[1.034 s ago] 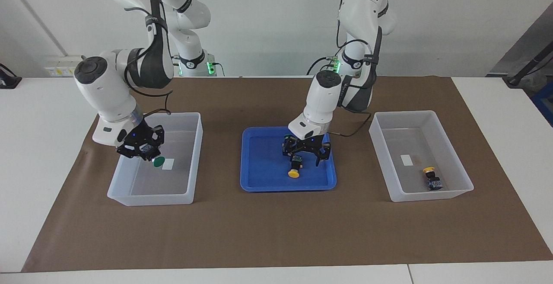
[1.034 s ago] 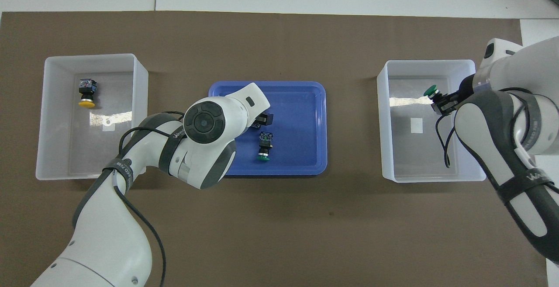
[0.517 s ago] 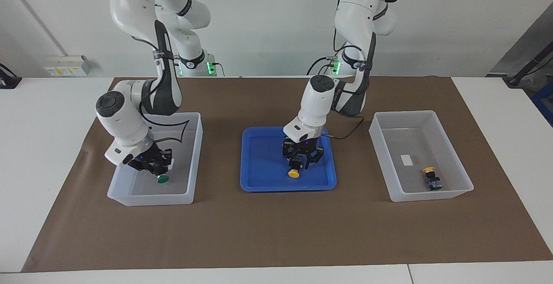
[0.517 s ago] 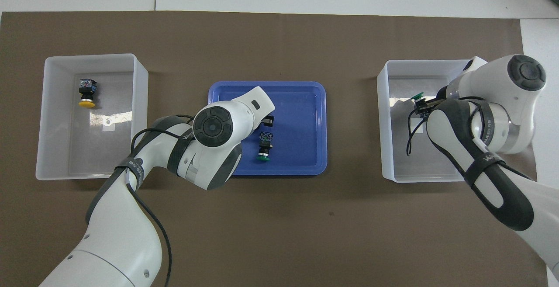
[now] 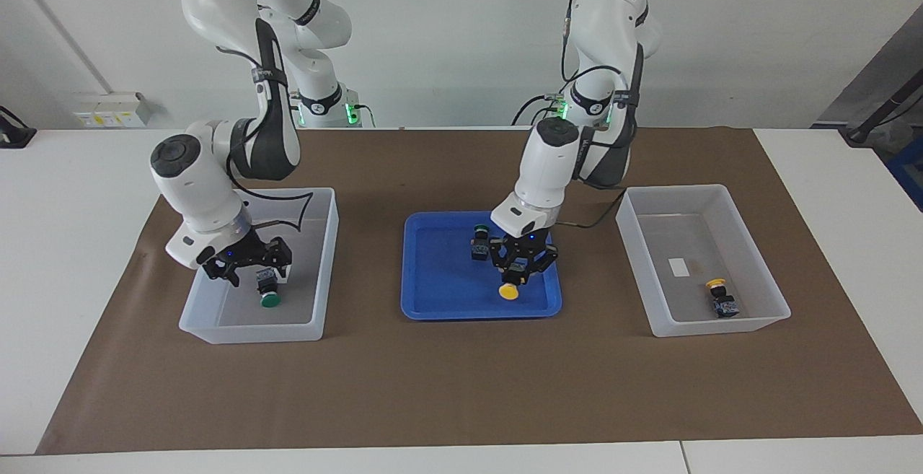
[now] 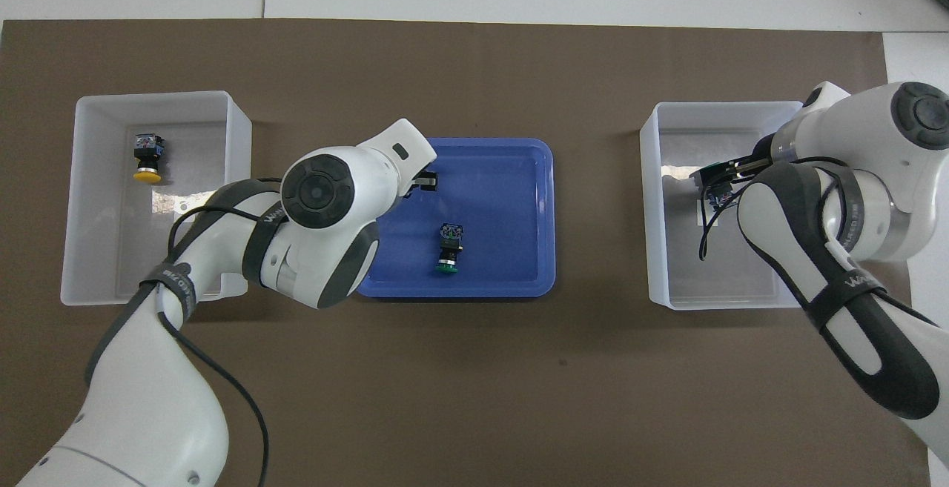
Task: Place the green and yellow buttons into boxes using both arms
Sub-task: 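Carry the yellow button to the bin while the right gripper returns to the tray, then release the yellow button in the bin while the right gripper grasps a green button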
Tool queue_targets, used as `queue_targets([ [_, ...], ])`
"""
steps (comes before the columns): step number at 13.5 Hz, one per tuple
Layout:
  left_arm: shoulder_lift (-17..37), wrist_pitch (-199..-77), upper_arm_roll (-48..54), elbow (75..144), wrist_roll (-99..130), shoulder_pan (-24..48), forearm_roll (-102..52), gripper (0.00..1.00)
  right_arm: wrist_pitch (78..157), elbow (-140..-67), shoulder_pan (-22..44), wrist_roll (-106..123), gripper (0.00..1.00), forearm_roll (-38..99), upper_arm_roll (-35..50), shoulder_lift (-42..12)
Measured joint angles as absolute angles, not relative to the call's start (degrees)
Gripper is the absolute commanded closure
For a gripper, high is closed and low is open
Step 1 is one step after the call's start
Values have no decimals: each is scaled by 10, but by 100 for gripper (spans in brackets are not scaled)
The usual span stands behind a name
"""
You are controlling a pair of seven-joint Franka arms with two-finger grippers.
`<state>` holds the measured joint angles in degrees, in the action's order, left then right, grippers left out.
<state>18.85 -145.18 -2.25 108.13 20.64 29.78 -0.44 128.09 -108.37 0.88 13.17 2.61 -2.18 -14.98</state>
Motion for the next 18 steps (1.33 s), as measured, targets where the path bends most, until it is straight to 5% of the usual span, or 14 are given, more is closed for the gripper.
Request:
queue_targets([
  [6,94,-1370,-27,1083,197,159,-4,100,1189,-1053,104,-71,0,26,-18,-84],
  [15,104,-1404,-25,1128,31,24,-4,100,1320,-1047,311,-408,0,28,-14,-158],
  [16,110,-1422,-25,1139,21,21,-4,94,1333,-1040,326,-429,0,28,-14,-173],
  [17,119,-1441,-25,1148,16,18,-4,74,1342,-1031,341,-447,0,28,-14,-191],
  [18,128,-1453,-25,1153,13,17,-4,70,1354,-1023,354,-462,0,28,-14,-208],
])
